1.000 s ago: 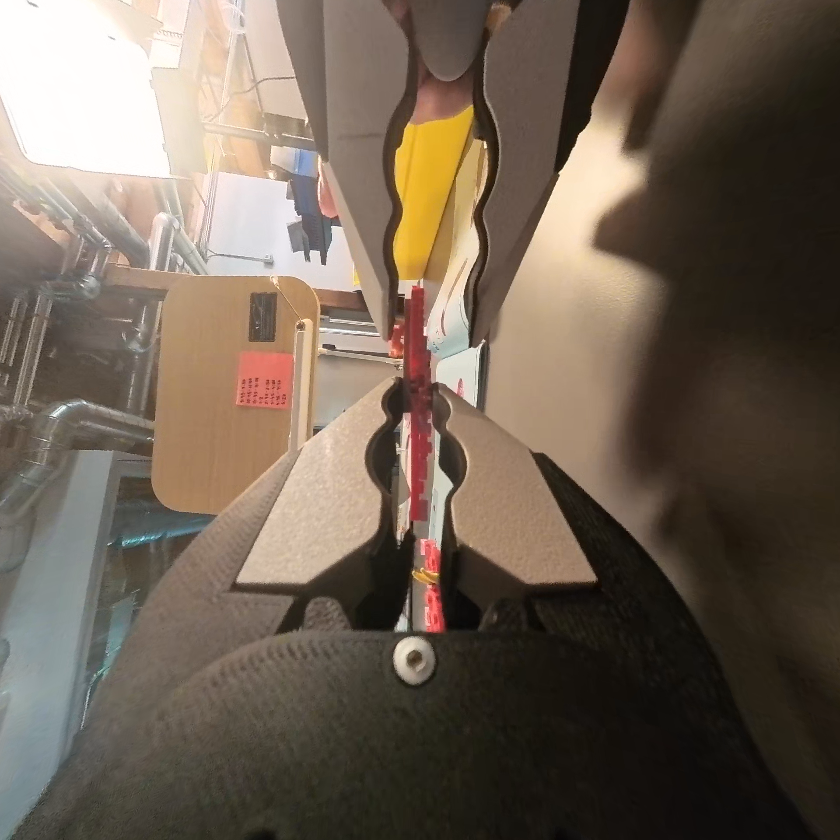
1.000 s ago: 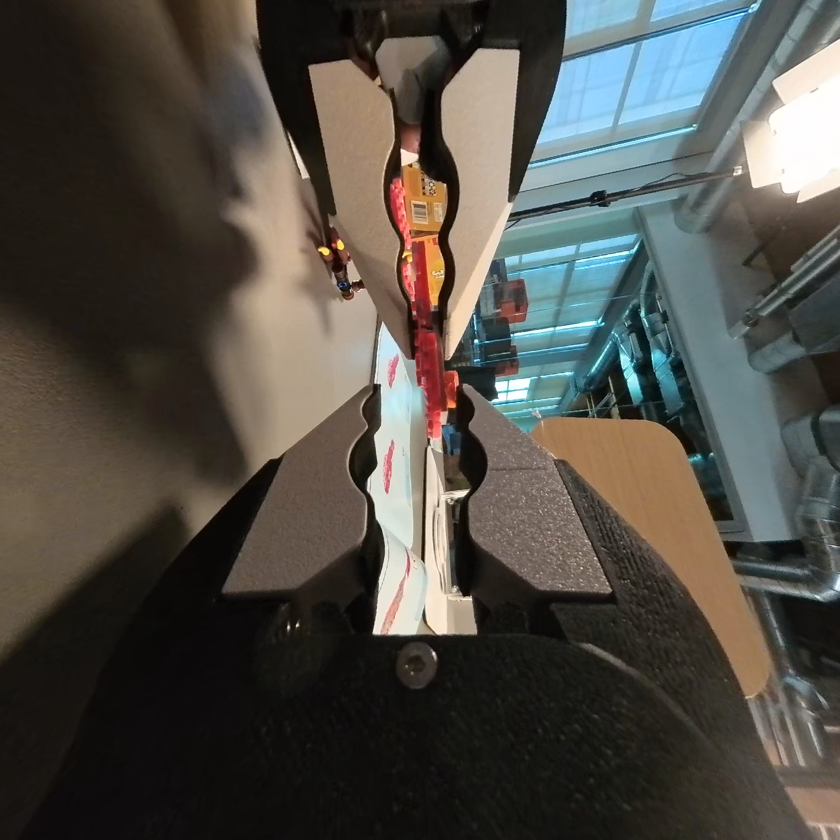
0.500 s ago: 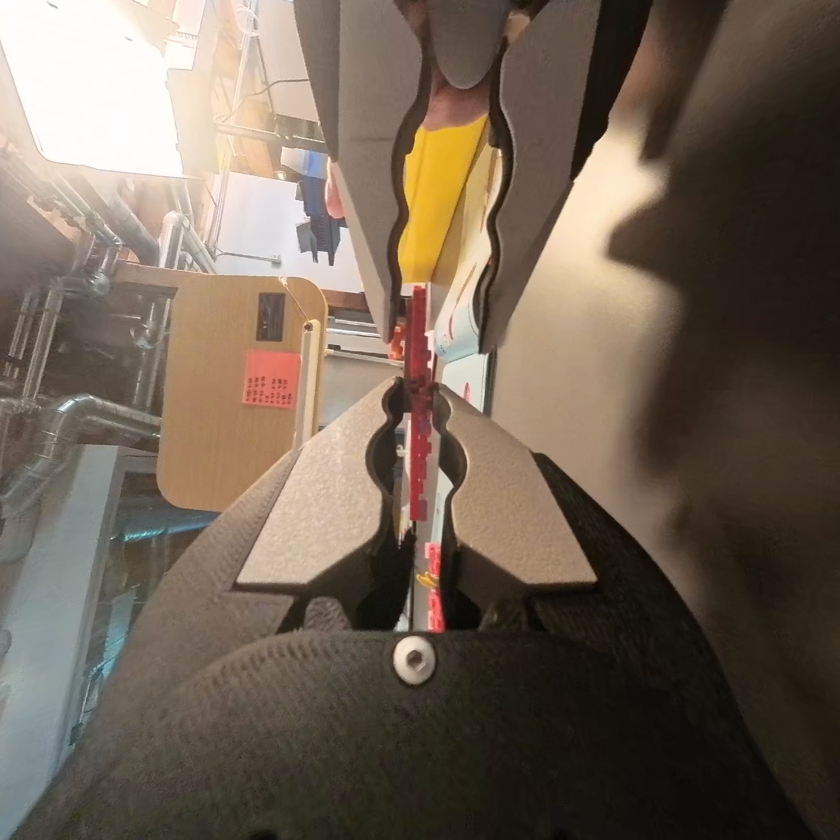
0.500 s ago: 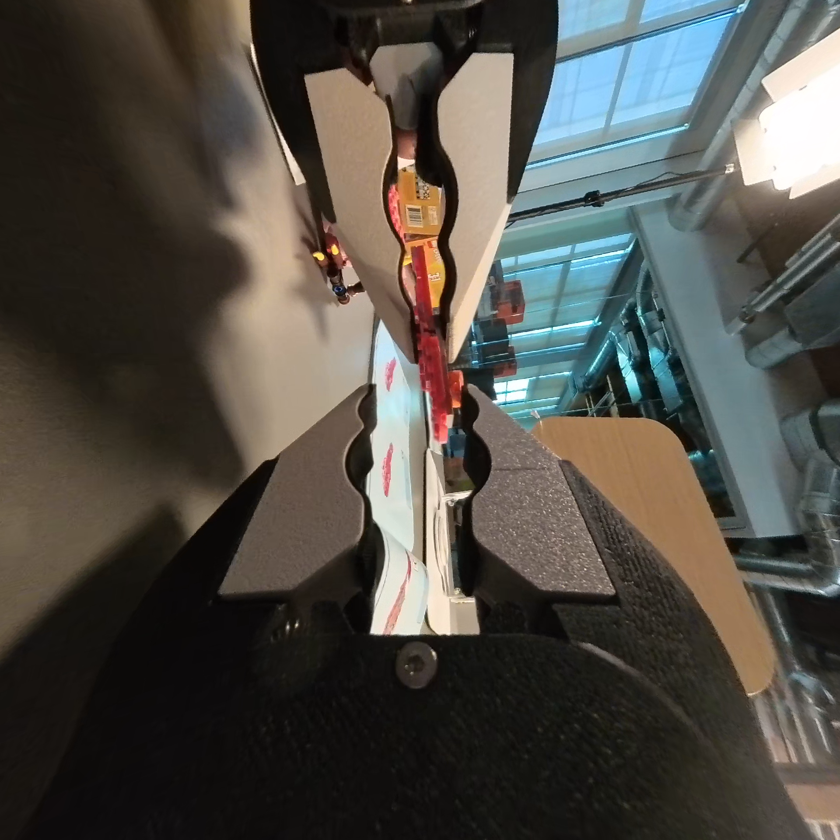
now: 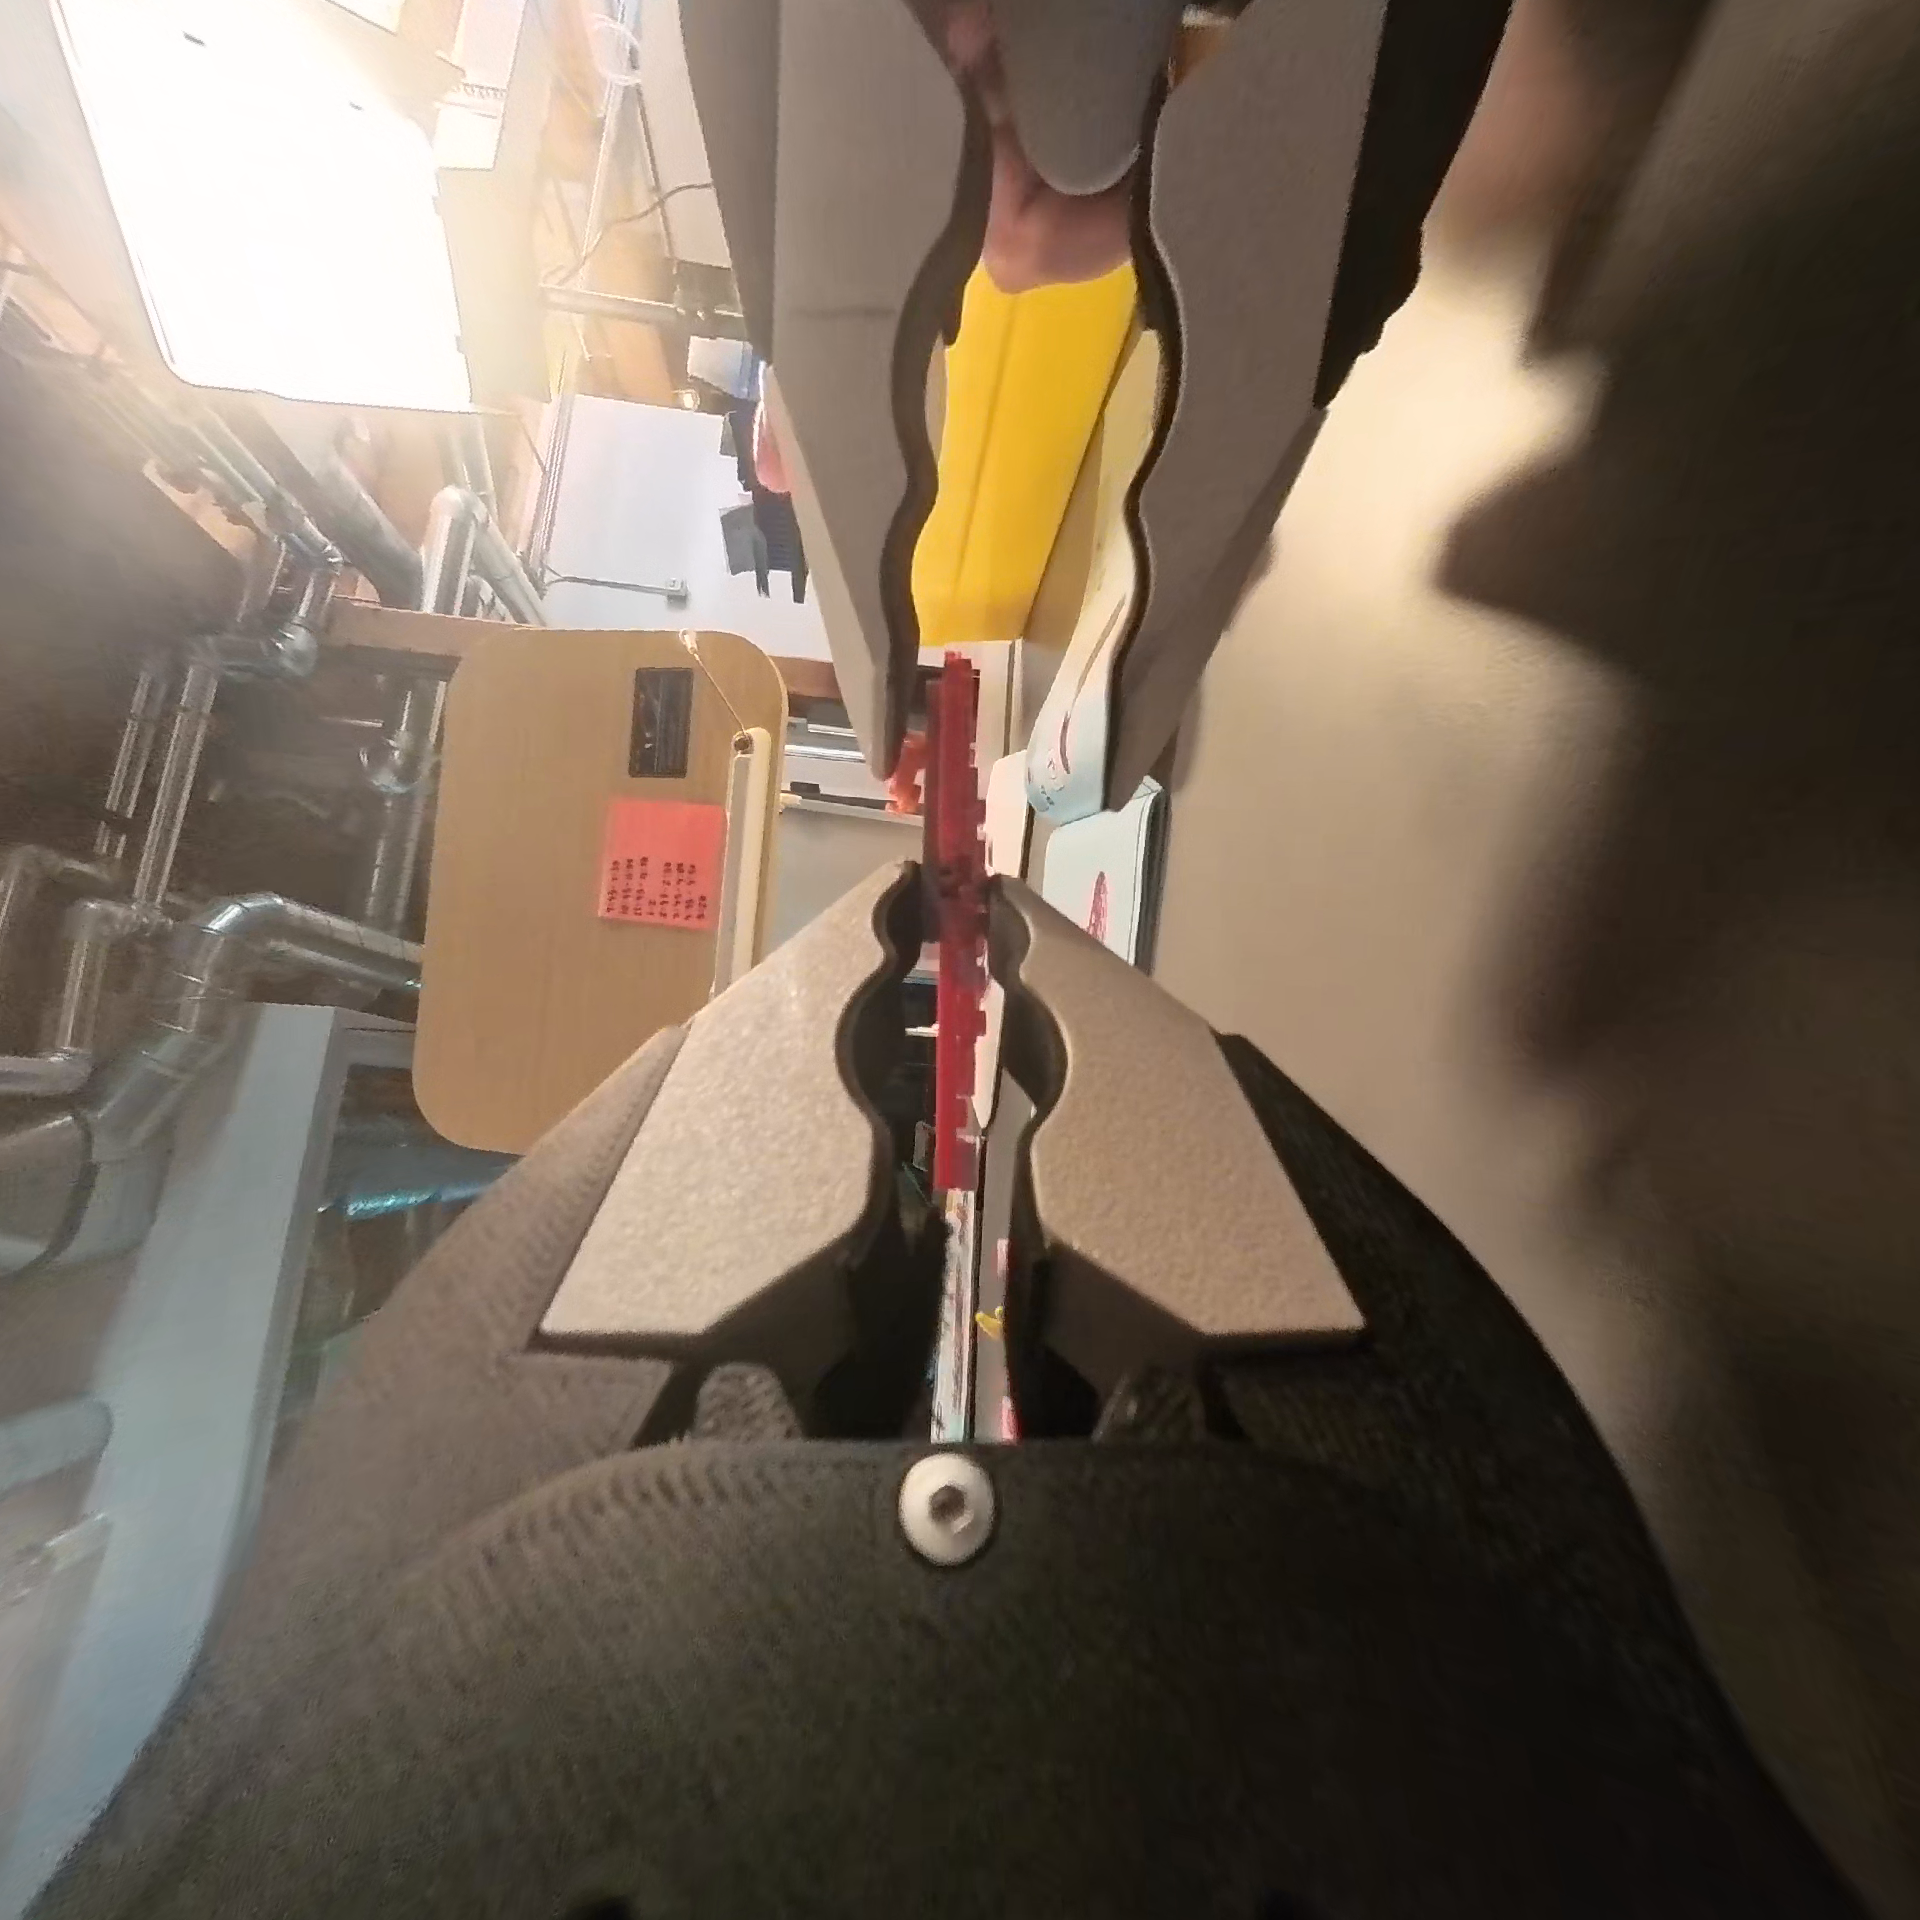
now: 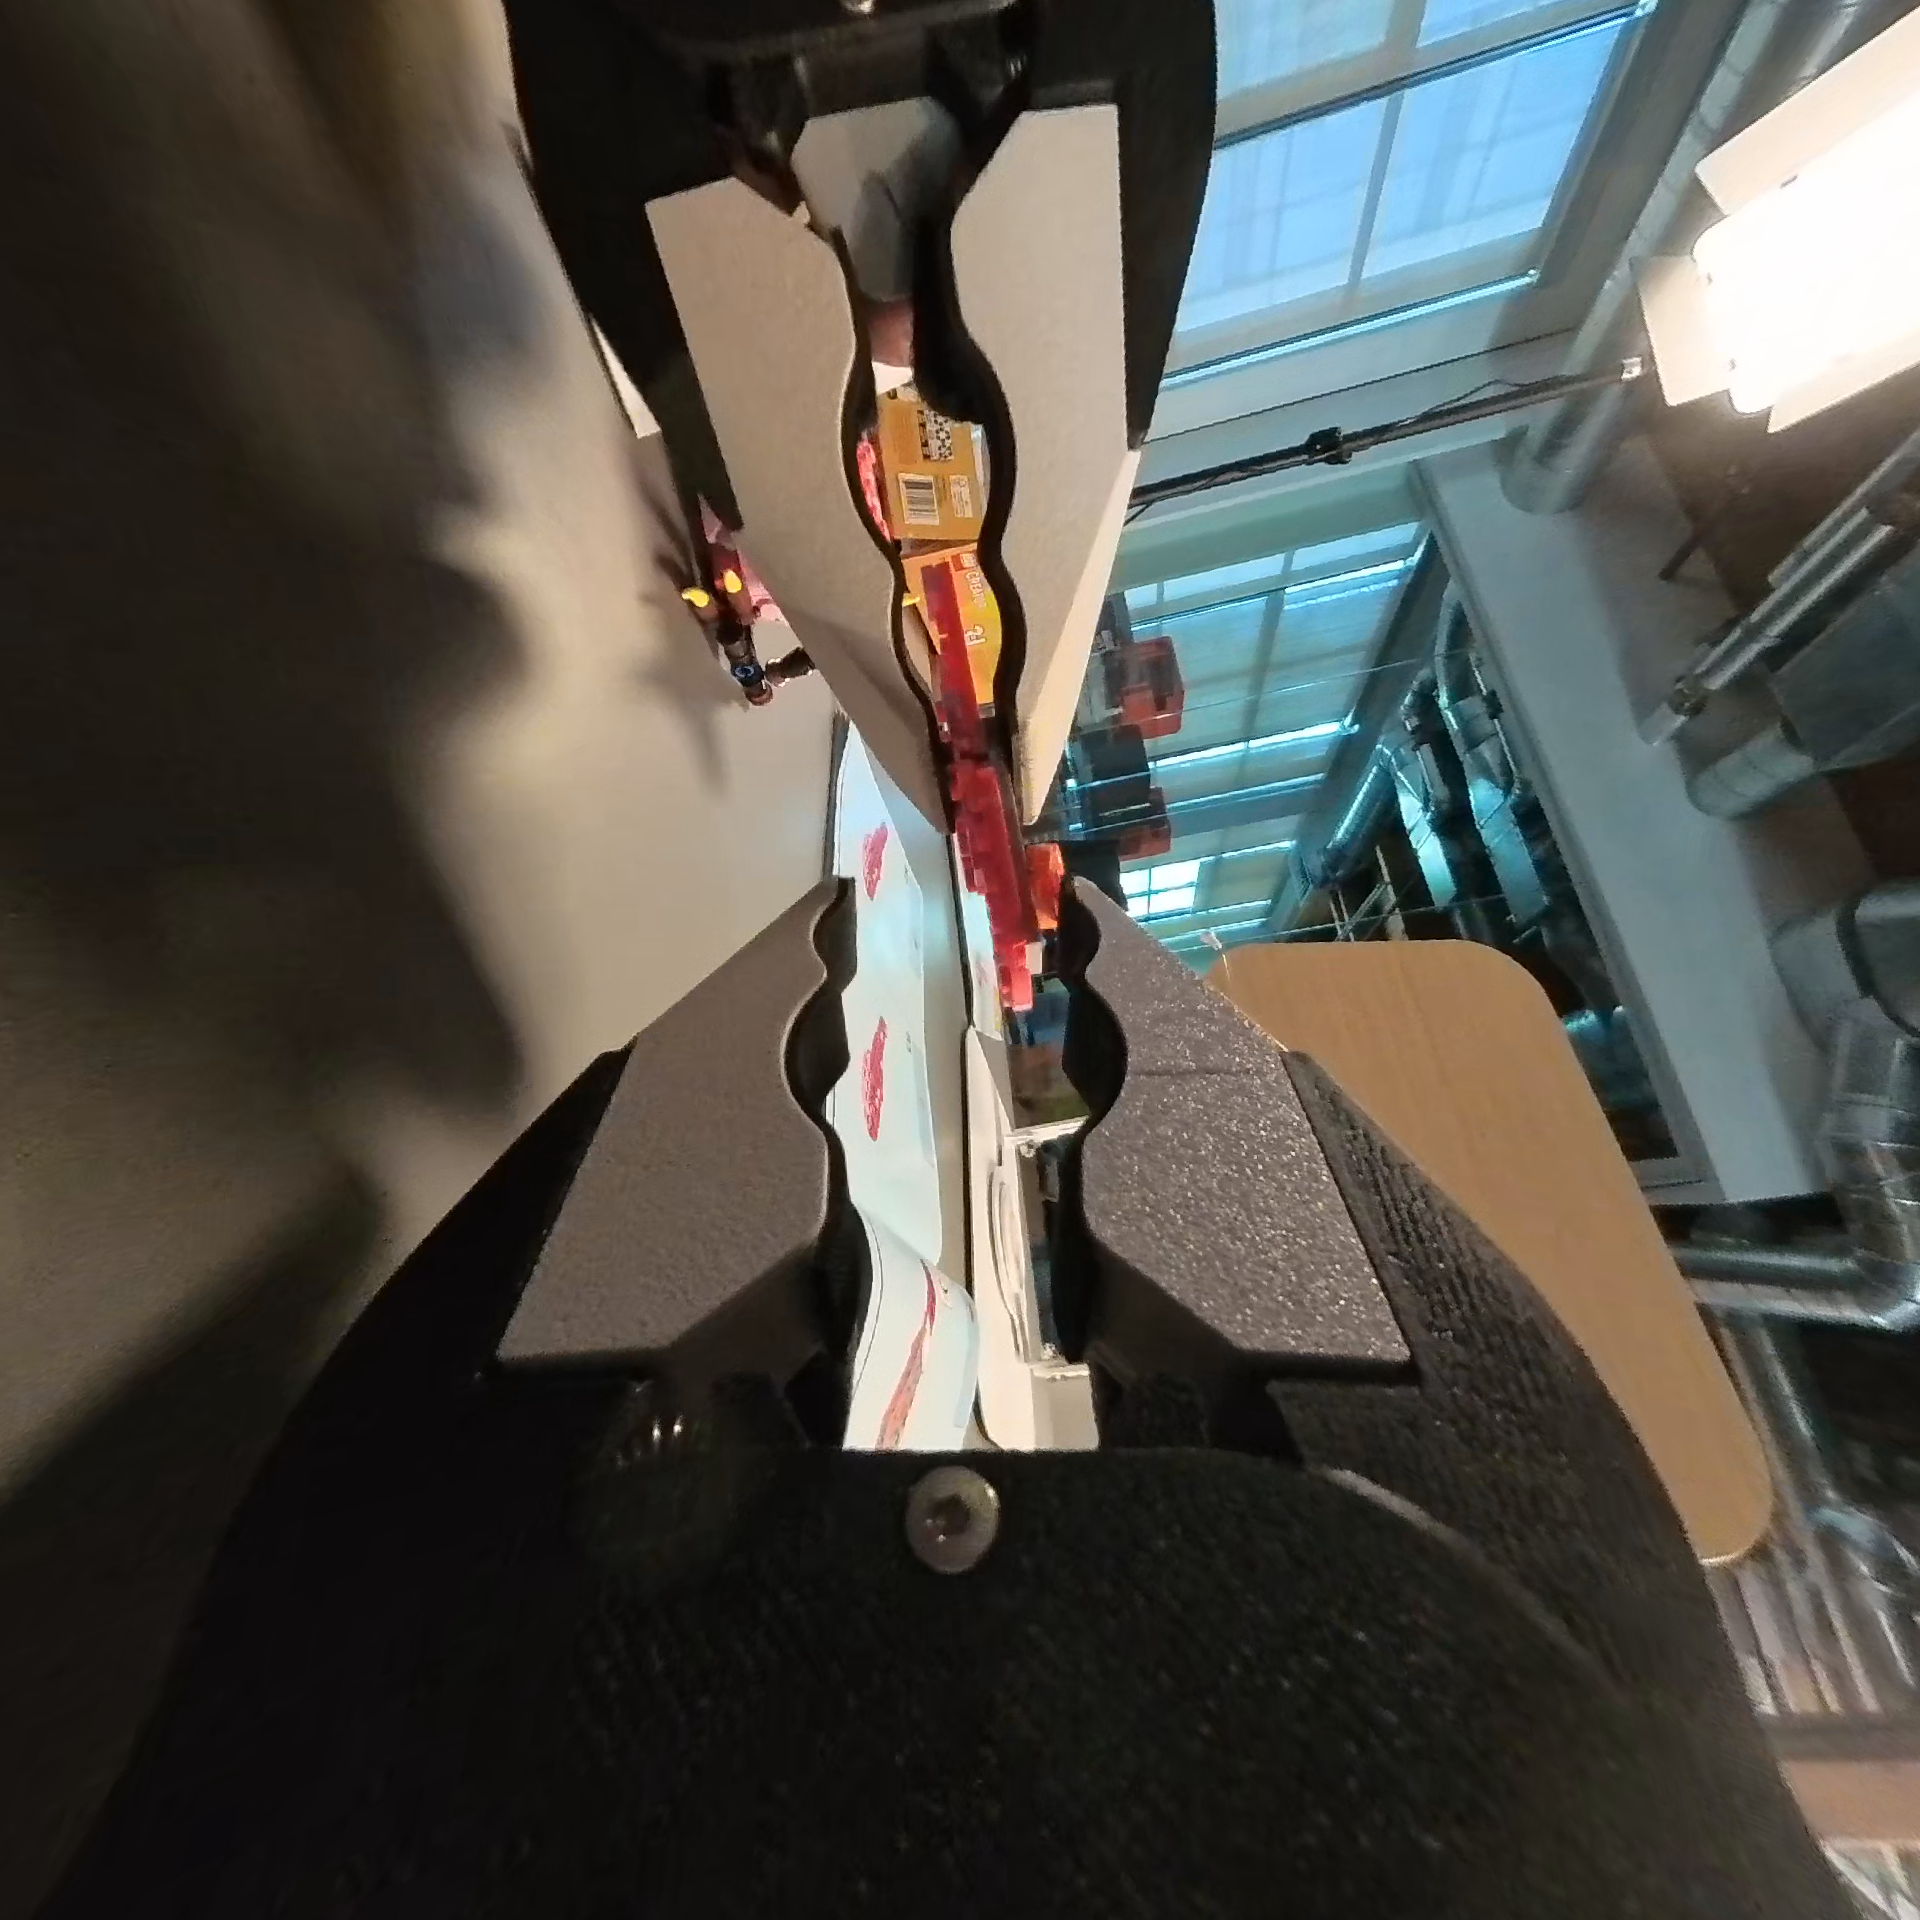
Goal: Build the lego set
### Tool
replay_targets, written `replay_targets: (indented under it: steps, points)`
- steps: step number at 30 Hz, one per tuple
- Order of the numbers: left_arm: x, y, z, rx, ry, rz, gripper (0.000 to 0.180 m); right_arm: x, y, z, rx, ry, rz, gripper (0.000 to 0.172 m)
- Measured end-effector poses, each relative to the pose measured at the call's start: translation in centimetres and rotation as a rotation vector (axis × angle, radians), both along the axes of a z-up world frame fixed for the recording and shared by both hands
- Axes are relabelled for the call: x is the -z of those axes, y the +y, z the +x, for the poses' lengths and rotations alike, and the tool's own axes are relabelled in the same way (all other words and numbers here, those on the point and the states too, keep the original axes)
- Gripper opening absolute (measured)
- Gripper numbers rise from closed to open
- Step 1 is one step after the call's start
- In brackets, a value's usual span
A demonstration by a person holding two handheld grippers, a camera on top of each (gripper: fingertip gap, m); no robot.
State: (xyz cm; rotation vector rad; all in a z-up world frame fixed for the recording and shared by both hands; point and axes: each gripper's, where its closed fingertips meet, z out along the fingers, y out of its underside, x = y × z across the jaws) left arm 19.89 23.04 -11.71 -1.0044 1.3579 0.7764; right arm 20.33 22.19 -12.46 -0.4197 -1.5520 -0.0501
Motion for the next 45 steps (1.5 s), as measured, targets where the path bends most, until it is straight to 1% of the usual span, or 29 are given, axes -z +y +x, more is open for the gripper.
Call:
replay_targets:
  steps: [18,26,33,39,42,45]
  points:
    - [0.2,0.0,-0.3,-0.009,-0.015,-0.016,0.01,-0.1,-0.2,0.0,-0.007,0.016,-0.017,0.036]
    - [0.7,-0.1,-0.3,-0.008,-0.002,-0.039,0.01,-0.2,-0.3,0.0,-0.006,0.016,-0.019,0.037]
    - [1.6,-0.4,0.4,0.007,0.007,-0.11,0.01,0.4,0.1,-0.2,0.024,-0.012,-0.015,0.024]
    - [1.9,-0.9,0.9,0.04,-0.043,-0.182,0.01,0.9,0.2,-0.1,0.034,-0.054,-0.022,0.015]
    - [2.3,-1.2,0.9,0.061,-0.06,-0.243,0.01,1.2,-0.2,-0.1,0.018,-0.093,-0.073,0.014]
    - [3.2,-2.0,1.0,0.107,-0.074,-0.36,0.01,2.0,-1.0,-0.1,-0.037,-0.14,-0.179,0.014]
